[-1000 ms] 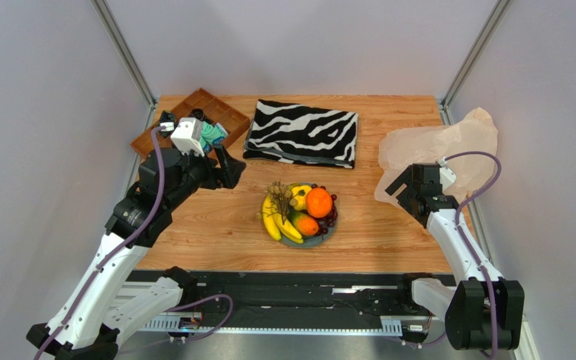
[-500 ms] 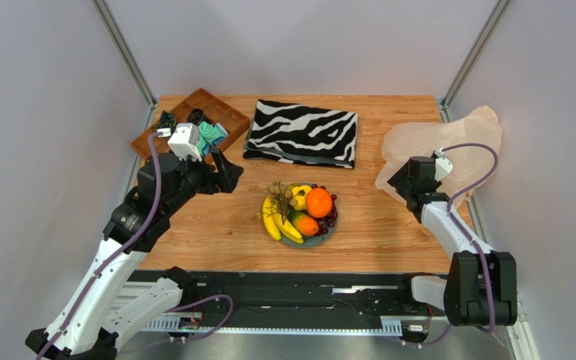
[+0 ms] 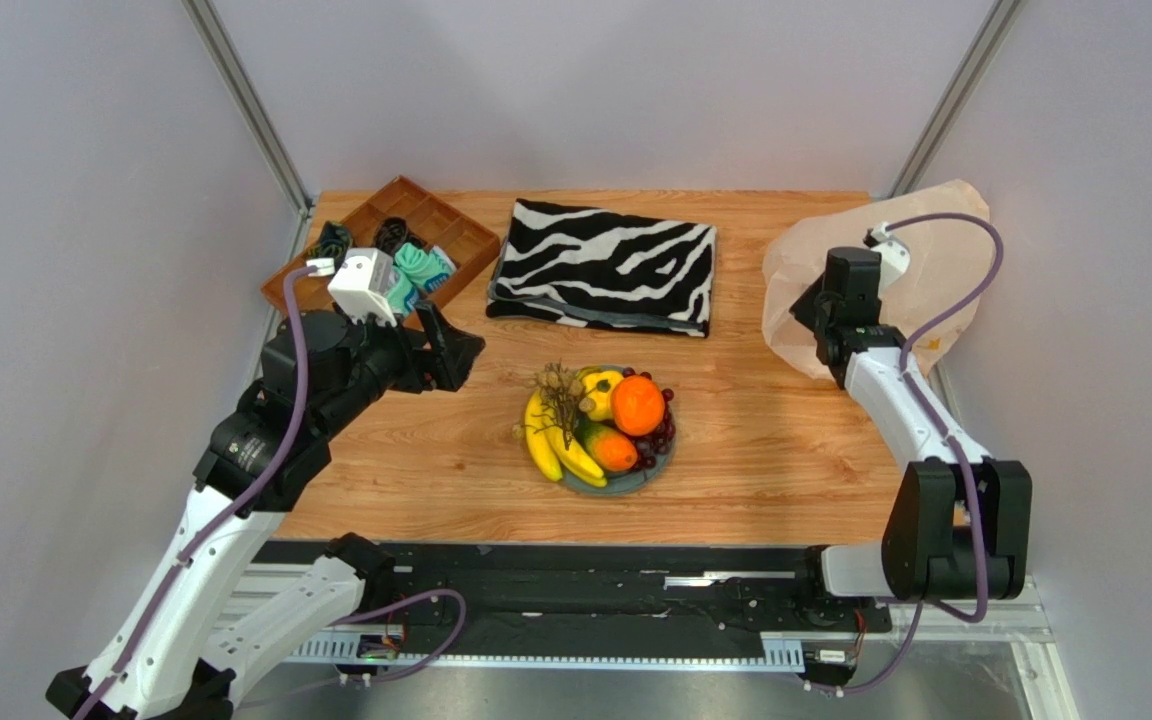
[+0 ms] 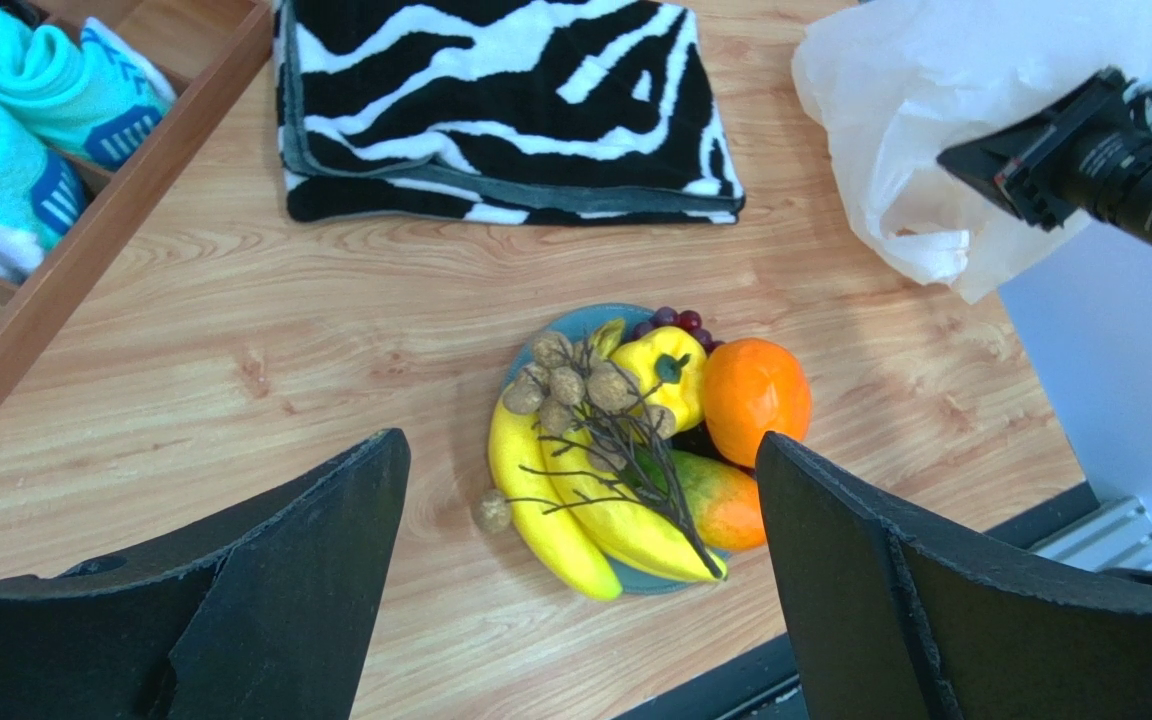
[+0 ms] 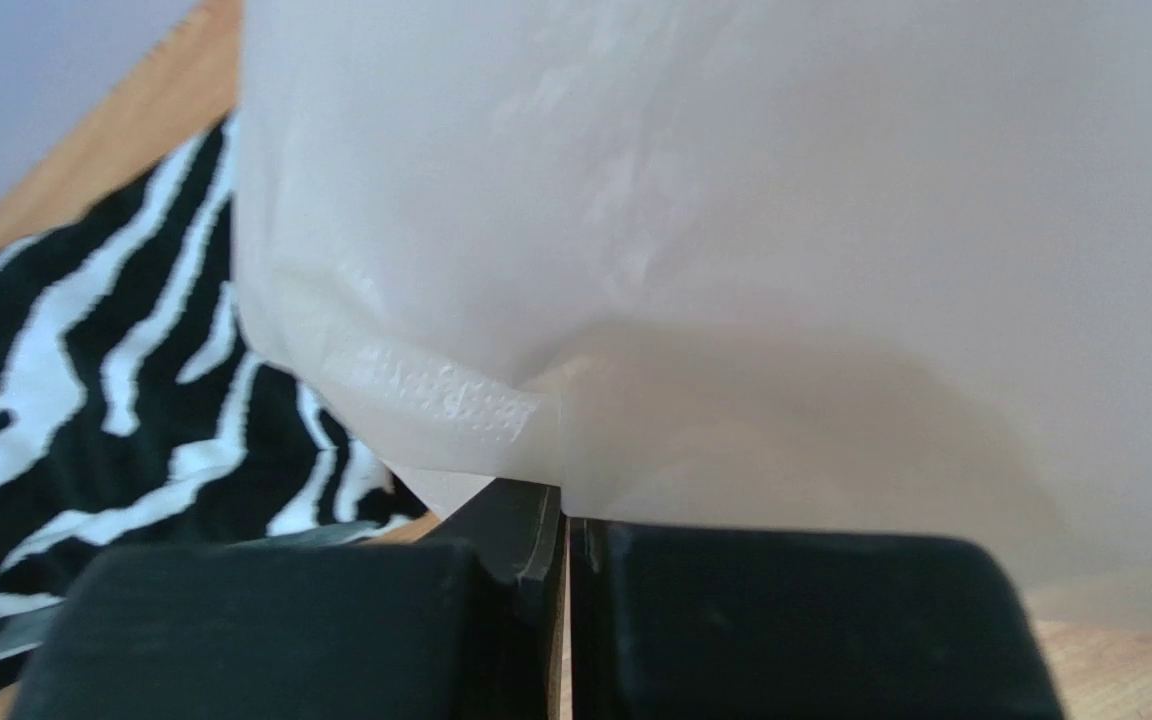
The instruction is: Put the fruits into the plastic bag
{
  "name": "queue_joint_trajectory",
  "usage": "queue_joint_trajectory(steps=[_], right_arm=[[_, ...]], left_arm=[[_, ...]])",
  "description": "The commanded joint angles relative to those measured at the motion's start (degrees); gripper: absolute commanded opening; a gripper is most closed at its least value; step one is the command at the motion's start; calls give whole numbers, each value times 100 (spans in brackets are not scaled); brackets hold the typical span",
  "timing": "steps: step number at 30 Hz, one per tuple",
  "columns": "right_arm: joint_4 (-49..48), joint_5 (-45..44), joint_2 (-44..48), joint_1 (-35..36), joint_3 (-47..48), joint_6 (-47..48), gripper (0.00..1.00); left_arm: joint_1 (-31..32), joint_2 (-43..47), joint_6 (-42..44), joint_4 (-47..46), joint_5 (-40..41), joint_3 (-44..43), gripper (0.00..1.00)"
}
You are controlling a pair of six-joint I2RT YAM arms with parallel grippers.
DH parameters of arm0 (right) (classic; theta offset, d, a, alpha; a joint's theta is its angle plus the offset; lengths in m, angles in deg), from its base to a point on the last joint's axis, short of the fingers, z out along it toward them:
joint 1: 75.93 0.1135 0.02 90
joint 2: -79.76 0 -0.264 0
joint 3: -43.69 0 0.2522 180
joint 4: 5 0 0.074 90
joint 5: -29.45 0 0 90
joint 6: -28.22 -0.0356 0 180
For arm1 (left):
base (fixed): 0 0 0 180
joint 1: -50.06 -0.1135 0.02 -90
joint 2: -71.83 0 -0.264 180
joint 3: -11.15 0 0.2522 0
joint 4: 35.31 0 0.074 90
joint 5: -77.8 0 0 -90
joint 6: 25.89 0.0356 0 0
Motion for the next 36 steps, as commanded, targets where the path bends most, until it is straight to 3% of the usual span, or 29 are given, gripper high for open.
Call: queue_joint_trajectory(steps=[1,9,14,25,36], right_arm=[[238,250,739,-14,577,-133,0],[415,172,1717,214,982,-1021,0],[292,-513,2024,846,1176,-1224,0],[415,-1032,1515,2182,1817,-1593,0],[476,-1261,1330,2895,1897,-1778,0]], left_arm=[[23,-13,105,-289,-378,-211,95],[58,-732,-123,-1238,-1353,-377,93],[418,-1094,9,-1528,-1328,-720,92],[1252,-1498,-861,-3285,-1424,-272,92],[1727,-2640,-1784,-4086,-1310,-482,93]])
